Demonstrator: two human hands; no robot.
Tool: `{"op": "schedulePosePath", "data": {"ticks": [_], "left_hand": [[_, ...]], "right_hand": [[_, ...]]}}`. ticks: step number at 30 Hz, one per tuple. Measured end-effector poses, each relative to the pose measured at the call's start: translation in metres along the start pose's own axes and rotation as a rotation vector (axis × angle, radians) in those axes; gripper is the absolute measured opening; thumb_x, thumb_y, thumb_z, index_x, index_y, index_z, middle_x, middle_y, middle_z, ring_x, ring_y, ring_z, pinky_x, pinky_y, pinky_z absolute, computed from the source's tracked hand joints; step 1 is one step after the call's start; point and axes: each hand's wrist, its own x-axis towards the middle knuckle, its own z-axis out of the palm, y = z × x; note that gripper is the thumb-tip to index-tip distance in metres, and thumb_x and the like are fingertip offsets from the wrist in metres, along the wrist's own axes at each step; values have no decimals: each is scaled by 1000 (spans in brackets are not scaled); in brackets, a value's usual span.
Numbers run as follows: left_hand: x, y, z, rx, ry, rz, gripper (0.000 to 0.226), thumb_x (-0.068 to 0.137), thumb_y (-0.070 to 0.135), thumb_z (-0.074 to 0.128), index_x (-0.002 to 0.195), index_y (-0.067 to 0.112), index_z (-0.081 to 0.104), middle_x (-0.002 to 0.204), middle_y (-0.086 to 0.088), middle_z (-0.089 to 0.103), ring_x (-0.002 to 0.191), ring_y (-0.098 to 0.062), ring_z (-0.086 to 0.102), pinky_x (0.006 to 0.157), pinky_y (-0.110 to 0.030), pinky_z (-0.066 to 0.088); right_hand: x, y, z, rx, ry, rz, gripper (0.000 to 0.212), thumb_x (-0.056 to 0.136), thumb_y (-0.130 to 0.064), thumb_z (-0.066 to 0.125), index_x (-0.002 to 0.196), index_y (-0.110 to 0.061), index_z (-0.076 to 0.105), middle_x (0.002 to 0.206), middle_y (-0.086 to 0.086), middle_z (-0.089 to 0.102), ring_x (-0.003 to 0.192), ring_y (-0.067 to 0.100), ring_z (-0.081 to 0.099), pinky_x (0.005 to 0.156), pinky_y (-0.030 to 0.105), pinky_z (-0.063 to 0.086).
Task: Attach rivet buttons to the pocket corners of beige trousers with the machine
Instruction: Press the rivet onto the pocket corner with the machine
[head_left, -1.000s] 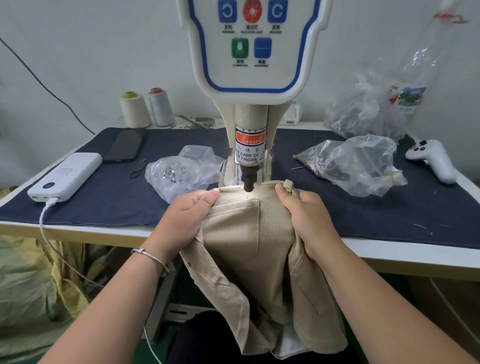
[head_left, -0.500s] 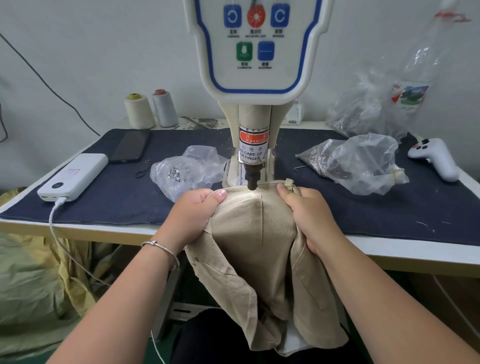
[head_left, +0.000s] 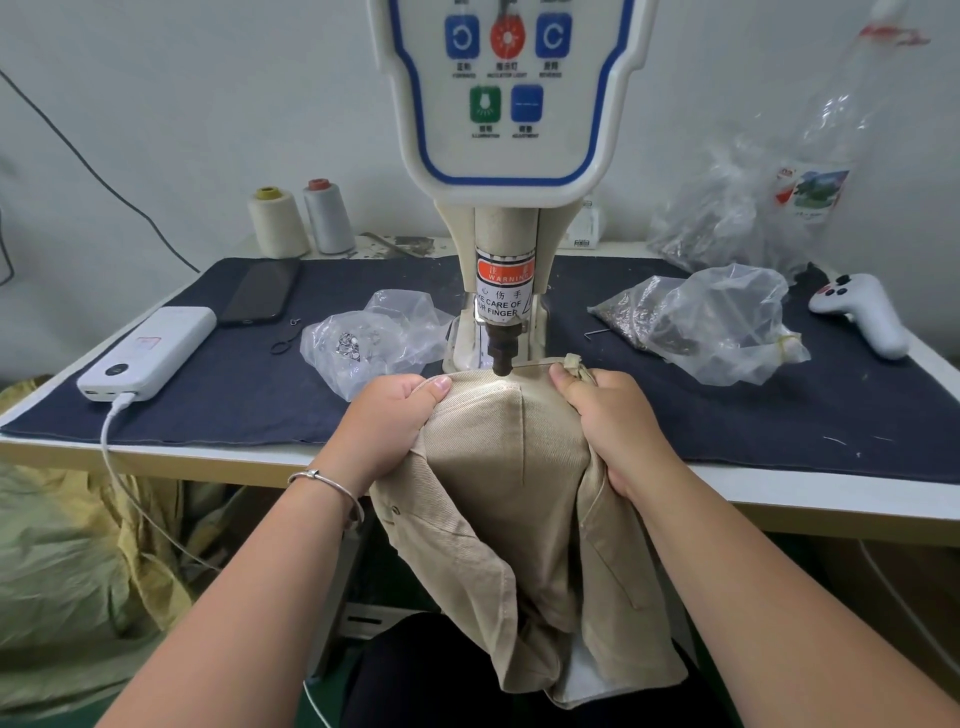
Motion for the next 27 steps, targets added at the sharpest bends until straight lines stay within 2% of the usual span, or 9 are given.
{"op": "schedulePosePath", "data": {"ticks": [3,9,15,18,22,27], "left_hand": [[-1,1,0,-20,-9,-4,41,102,36,53,70,11,46,64,-6,36,62,-18,34,64,-33,29],[1,1,-2,-67,-30,-24,41,101,34,53,68,11,43,67,-6,34,65,-20,33,66,-35,30],[1,-1,-3,-86,-37,-25,38,101,32,52,70,11,45,70,-6,36,67,-21,33,66,-37,30],[2,-1,-2,-89,-39,-20,39,101,31,52,69,11,45,70,-6,36,67,-21,33,67,-37,30],[2,-2,-3,-93,-42,-19,39,101,32,52,70,11,45,69,-6,36,66,-20,34,66,-36,31],[1,-1,-2,-101,-38,-19,40,102,31,52,69,10,43,69,-6,34,64,-19,32,65,-35,30]], "right_hand": [[0,-1,0,-1,-2,3,29,95,-34,58,77,-12,54,72,7,43,67,19,38,59,31,29],[0,-3,-2,33,-12,28,27,95,-32,59,78,-11,54,74,8,43,68,19,38,57,30,29],[1,-1,-3,33,1,25,32,95,-28,59,71,-10,47,65,5,37,62,16,35,42,17,26],[1,-2,-4,36,-8,29,30,95,-27,58,73,-10,50,67,7,39,62,16,36,44,18,27],[0,-4,-3,42,-18,29,26,96,-27,58,77,-10,53,73,9,41,68,19,38,53,26,28],[-1,-4,-3,44,-19,25,23,96,-26,58,78,-11,54,74,8,42,69,20,37,55,29,28]]}}
